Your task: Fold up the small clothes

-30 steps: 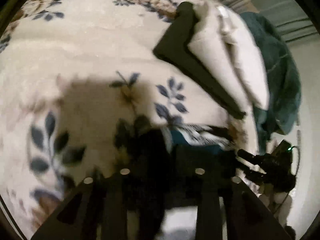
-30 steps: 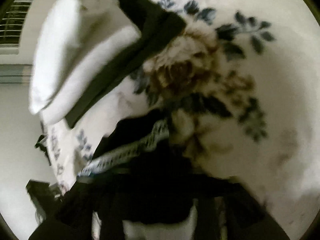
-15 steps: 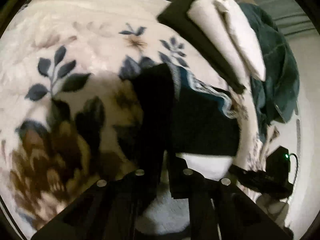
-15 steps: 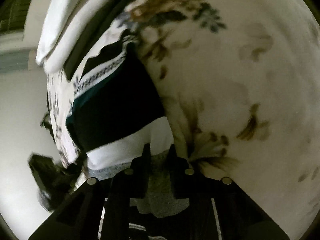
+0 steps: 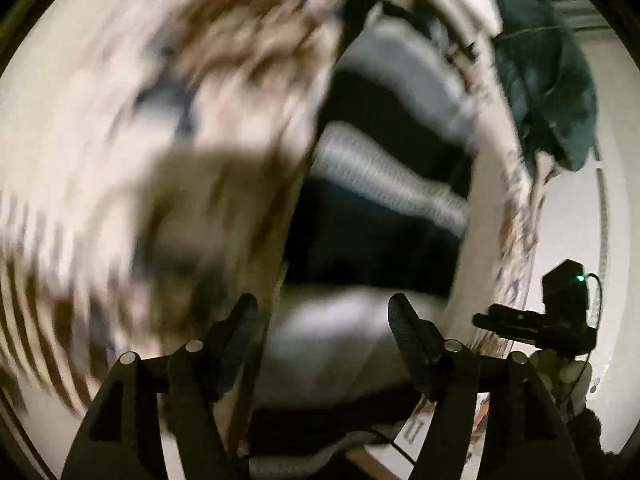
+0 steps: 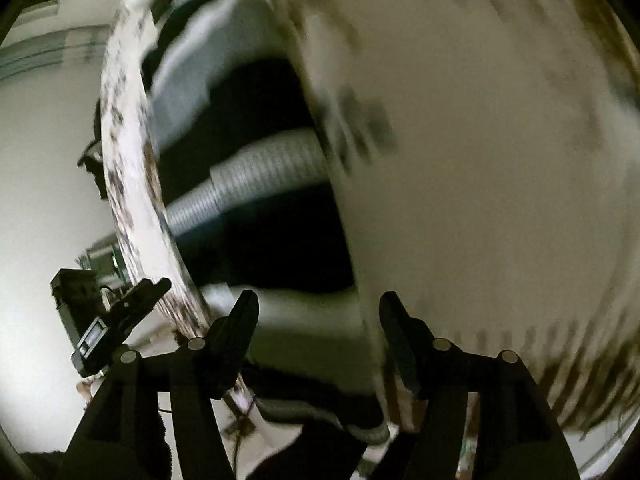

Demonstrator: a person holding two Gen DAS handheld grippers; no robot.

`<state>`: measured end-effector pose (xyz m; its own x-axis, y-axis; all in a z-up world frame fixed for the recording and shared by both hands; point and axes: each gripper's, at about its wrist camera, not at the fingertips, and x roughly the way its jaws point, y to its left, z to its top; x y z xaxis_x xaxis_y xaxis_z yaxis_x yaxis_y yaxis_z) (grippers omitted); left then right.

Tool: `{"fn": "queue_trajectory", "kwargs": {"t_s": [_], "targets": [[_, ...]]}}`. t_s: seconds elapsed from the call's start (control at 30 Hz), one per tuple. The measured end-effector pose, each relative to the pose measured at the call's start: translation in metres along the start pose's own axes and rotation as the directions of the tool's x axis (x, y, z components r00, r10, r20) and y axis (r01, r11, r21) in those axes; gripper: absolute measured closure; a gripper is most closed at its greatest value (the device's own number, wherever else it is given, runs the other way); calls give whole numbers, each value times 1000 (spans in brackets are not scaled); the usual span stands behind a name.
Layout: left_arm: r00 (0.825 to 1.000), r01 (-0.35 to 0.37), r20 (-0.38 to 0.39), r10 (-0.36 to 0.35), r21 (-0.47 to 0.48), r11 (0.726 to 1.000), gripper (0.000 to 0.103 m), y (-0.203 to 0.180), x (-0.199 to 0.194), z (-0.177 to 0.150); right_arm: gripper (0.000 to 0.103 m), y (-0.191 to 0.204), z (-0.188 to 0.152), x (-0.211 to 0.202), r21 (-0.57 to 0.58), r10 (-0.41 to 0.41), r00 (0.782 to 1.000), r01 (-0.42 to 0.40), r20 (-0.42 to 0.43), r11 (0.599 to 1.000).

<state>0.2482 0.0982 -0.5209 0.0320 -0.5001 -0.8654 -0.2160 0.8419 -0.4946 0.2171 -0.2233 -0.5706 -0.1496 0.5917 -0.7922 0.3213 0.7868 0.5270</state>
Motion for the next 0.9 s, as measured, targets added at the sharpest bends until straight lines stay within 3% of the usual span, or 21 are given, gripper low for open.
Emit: {"fn": "queue_trajectory", "kwargs": {"t_s": [0.2, 0.37, 0.4, 0.43, 0.47, 0.5, 0.53, 0.67, 0.77, 0.8, 0.83, 0.9], "targets": [[995, -44, -90, 38, -55, 998, 38, 23, 31, -78, 38, -62, -83, 41, 91, 19, 997, -12, -73, 996], [991, -20, -131, 12, -61, 998, 39, 27, 49, -110, 38, -82, -118, 77, 117, 42, 992, -28, -121, 993], [994, -24, -110, 18, -47, 999, 45, 24, 49, -115, 38, -84, -123, 83, 119, 41, 991, -26, -124, 993], [997, -11, -82, 8, -33, 999, 71, 20, 47, -120, 38, -83, -127, 87, 115, 40, 992, -26, -118, 993], [997, -12, -72, 10, -26, 1000, 83, 20, 48, -124, 38, -83, -131, 90, 104, 41, 993, -29, -113, 994], [998, -27, -50, 26, -22, 999, 87, 18, 46, -126, 53, -79, -133, 94, 87, 35, 994, -27, -101, 996], [999, -33, -36, 32, -22, 999, 89, 20, 45, -129, 90, -77, -139, 93, 65, 26, 996, -20, -84, 998], [998, -63, -8, 63, -10, 998, 92, 21, 41, -132, 92, -67, -145, 95, 63, -27, 999, 30, -43, 998], [1000, -20, -7, 20, 8, 1000, 87, 20, 40, -135, 89, -56, -144, 99, 36, -1, 999, 3, -49, 999], [1000, -4, -12, 3, -9, 1000, 74, 22, 41, -135, 80, -57, -142, 97, 38, 10, 999, -9, -49, 999], [999, 20, -25, -20, -24, 1000, 54, 32, 39, -138, 56, -59, -143, 98, 47, 35, 998, -32, -56, 998], [997, 65, -38, -68, -72, 995, 38, 44, 45, -141, 36, -58, -136, 111, 65, 76, 996, -72, -56, 995]]}}
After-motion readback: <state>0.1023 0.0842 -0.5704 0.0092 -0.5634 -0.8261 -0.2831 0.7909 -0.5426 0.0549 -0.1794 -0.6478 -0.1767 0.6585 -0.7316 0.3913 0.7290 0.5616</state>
